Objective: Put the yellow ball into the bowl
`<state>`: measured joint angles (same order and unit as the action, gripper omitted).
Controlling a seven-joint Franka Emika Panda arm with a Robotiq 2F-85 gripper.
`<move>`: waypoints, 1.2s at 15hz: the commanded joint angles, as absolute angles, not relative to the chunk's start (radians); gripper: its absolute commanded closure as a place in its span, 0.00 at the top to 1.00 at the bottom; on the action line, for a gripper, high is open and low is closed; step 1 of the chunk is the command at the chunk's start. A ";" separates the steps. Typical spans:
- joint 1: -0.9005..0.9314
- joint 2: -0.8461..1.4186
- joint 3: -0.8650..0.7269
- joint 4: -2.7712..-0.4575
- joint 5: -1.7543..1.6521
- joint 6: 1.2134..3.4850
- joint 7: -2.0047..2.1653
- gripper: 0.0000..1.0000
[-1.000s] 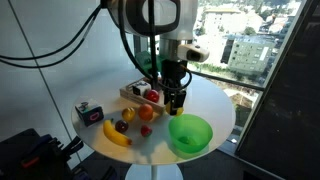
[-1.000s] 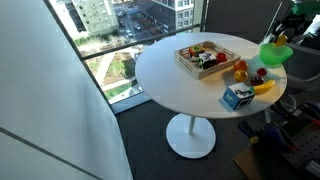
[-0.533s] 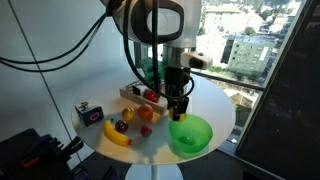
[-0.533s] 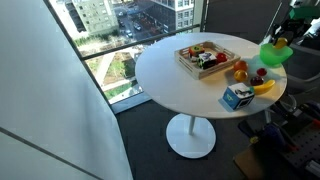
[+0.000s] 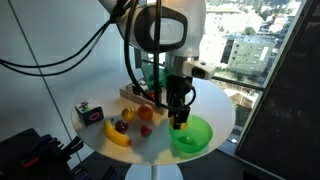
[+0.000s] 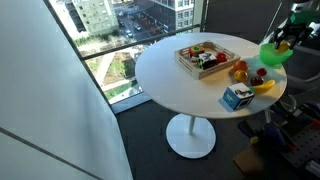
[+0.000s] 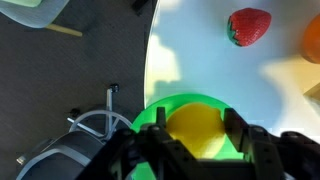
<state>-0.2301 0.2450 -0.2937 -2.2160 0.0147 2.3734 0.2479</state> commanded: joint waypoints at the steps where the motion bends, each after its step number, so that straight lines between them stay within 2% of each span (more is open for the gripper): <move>1: -0.239 0.269 -0.296 -2.196 0.018 2.374 0.262 0.35; 7: -0.239 0.288 -0.298 -2.193 0.021 2.370 0.262 0.35; 8: -0.239 0.289 -0.298 -2.193 0.022 2.368 0.262 0.47; 10: -0.237 0.290 -0.298 -2.193 0.021 2.367 0.263 0.84; 13: -0.236 0.285 -0.295 -2.192 0.024 2.362 0.260 1.00; 18: -0.231 0.253 -0.280 -2.193 0.038 2.342 0.246 1.00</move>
